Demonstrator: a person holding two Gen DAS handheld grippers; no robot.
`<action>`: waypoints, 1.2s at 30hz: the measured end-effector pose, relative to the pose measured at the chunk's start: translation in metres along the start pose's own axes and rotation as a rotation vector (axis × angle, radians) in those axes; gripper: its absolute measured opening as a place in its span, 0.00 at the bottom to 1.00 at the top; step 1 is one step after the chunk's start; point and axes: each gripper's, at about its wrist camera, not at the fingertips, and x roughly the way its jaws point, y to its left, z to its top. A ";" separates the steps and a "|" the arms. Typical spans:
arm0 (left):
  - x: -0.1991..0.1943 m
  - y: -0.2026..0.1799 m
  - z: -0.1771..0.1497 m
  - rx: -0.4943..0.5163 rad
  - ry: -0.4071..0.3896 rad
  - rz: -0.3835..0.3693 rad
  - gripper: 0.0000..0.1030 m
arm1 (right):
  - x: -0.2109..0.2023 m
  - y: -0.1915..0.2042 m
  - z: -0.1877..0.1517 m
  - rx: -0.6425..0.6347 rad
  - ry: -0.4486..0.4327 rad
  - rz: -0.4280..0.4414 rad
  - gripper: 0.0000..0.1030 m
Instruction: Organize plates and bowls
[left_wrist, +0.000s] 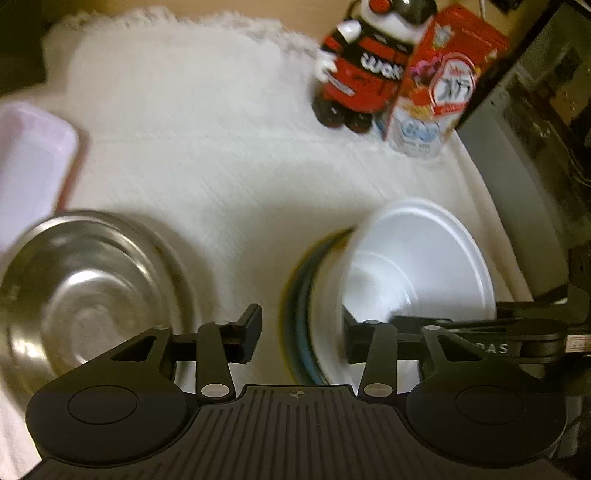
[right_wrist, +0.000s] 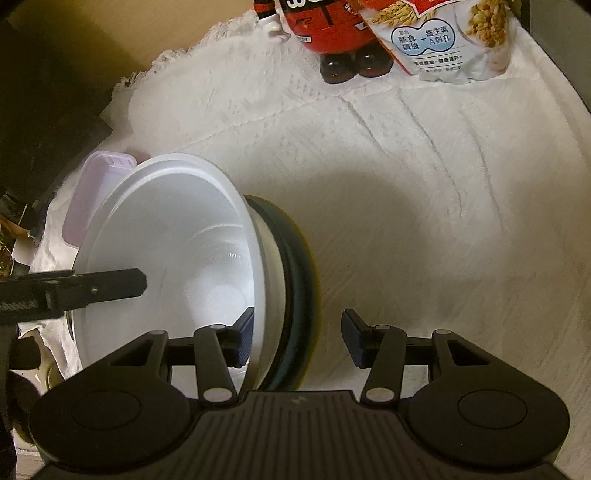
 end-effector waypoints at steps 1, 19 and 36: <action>0.004 0.001 0.000 -0.017 0.016 -0.027 0.47 | 0.001 0.001 0.000 0.001 0.002 0.006 0.48; 0.014 -0.010 0.007 -0.012 0.080 -0.022 0.50 | 0.011 0.002 -0.002 0.040 0.005 0.103 0.56; 0.011 -0.026 0.011 0.015 0.112 0.096 0.50 | 0.008 -0.001 -0.004 0.041 -0.006 0.121 0.60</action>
